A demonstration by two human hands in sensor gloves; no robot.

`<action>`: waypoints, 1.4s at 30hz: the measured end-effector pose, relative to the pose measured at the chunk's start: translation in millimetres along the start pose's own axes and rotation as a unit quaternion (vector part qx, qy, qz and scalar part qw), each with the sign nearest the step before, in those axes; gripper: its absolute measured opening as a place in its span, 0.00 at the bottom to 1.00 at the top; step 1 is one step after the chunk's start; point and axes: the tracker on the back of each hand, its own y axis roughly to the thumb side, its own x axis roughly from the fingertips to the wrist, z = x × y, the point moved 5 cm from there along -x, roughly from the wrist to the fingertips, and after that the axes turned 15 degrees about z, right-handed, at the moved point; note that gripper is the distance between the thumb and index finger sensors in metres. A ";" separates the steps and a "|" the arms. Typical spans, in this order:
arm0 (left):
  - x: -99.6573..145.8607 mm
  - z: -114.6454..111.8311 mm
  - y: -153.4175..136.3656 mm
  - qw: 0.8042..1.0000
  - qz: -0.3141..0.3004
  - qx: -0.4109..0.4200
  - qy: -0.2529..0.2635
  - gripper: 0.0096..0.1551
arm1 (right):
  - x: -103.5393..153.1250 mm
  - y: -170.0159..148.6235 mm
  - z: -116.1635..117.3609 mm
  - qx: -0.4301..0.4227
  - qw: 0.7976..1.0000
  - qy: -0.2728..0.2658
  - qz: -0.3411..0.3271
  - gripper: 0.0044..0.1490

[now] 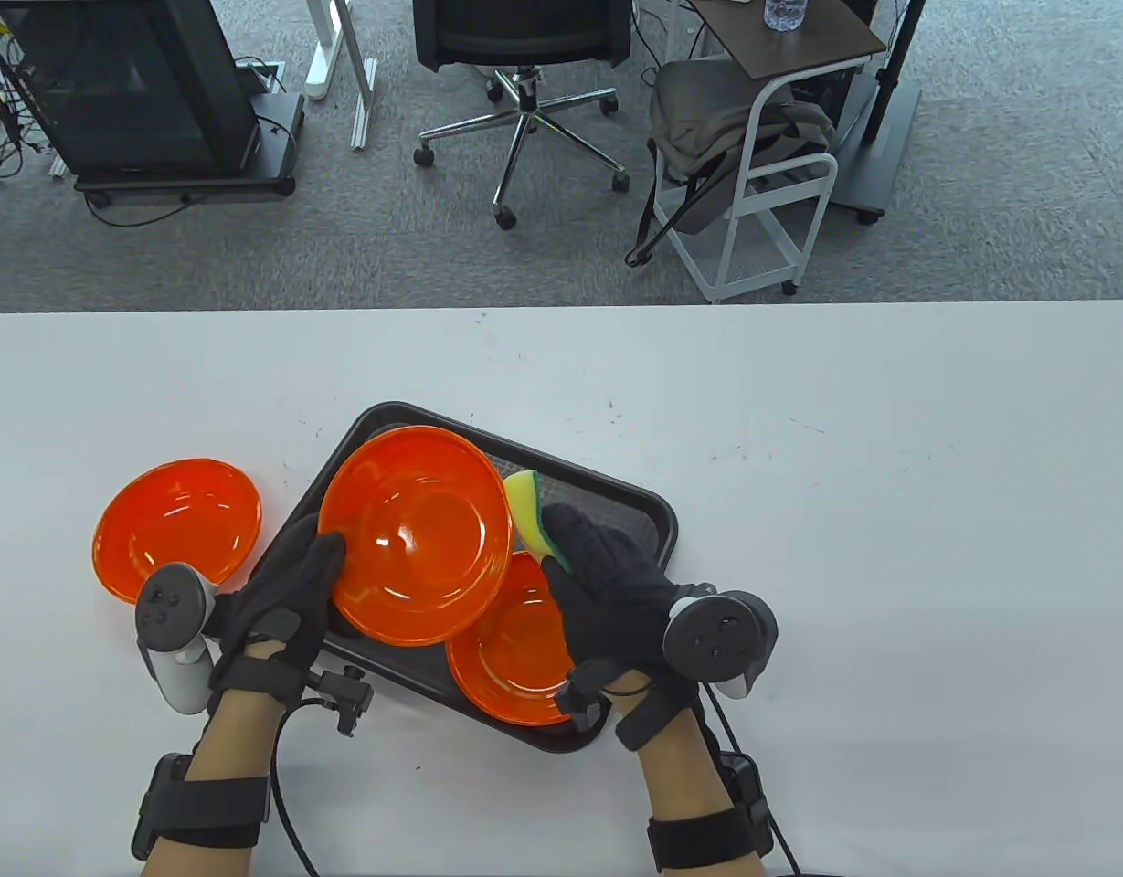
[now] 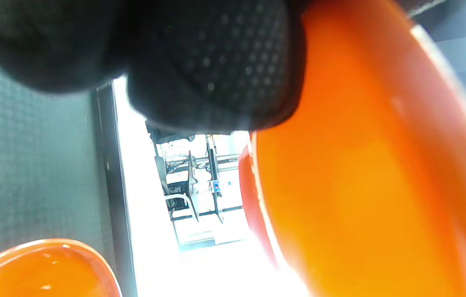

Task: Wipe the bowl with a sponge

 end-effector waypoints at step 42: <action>14.2 -51.0 21.0 0.989 -0.055 -0.073 -0.117 0.37 | 4.5 -7.9 83.0 -0.192 0.961 0.188 0.064 0.32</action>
